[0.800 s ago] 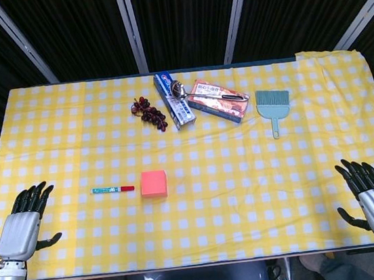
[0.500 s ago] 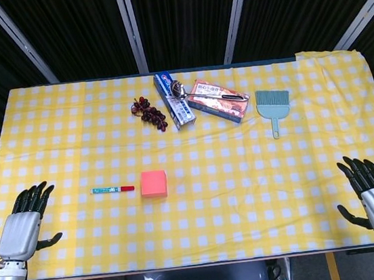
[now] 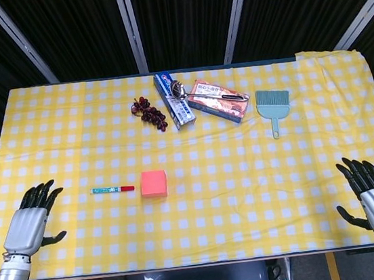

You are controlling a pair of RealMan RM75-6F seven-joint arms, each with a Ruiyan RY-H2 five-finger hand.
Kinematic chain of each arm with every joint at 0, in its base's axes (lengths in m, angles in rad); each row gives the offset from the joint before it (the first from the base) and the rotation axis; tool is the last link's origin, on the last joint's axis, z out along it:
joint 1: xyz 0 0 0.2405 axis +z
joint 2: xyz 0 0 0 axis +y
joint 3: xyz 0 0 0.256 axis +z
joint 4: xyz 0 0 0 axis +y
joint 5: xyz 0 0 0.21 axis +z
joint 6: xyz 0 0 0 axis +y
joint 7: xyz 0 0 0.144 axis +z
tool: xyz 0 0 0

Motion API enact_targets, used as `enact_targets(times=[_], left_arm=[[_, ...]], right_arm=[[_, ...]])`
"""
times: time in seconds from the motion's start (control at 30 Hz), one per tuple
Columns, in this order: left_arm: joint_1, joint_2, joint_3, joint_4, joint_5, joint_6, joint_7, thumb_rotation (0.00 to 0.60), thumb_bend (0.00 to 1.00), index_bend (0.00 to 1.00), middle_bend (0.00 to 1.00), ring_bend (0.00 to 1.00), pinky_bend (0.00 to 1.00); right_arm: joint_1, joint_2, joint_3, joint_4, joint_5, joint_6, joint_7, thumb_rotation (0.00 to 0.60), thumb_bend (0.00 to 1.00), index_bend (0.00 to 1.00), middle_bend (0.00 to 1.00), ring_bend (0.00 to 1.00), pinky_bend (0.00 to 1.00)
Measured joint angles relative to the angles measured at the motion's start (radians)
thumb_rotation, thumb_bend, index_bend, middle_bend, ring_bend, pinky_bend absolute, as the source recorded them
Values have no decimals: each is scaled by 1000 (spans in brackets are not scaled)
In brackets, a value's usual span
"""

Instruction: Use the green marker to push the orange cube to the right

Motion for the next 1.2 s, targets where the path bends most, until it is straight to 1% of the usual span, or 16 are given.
enact_targets(times=[0.07,0.13,0.3,0.5,0.67,0.8,1.2], left_arm=[[-23,-4,-18,1,-25,-26,10,600,143,302,45,0,98],[-54,-13,-42,6,-61,-62,23,600,180,341,57,0,98],[-142,-70,-102,59,-160,-145,70,600,226,368,70,0,98],[-234,-166,-138,163,-280,-231,150,600,276,403,76,0,98],[-288,-247,-145,247,-360,-274,208,600,288,412,77,0,98],[-321,-303,-139,307,-412,-292,254,600,296,418,78,0,98],[-364,-411,-122,413,-481,-305,282,600,325,458,91,0,98]], right_arm=[[1,1,-1,0,-1,-2,1,600,342,0,0,0,45],[2,1,-1,-1,-1,-3,2,600,342,0,0,0,45],[3,3,-2,-2,0,-6,6,600,341,0,0,0,45],[3,4,-1,-1,4,-6,13,600,341,0,0,0,45],[3,5,0,-2,6,-6,13,600,342,0,0,0,45],[3,7,1,-3,8,-7,18,600,341,0,0,0,45],[4,9,0,-2,5,-5,27,600,341,0,0,0,45]])
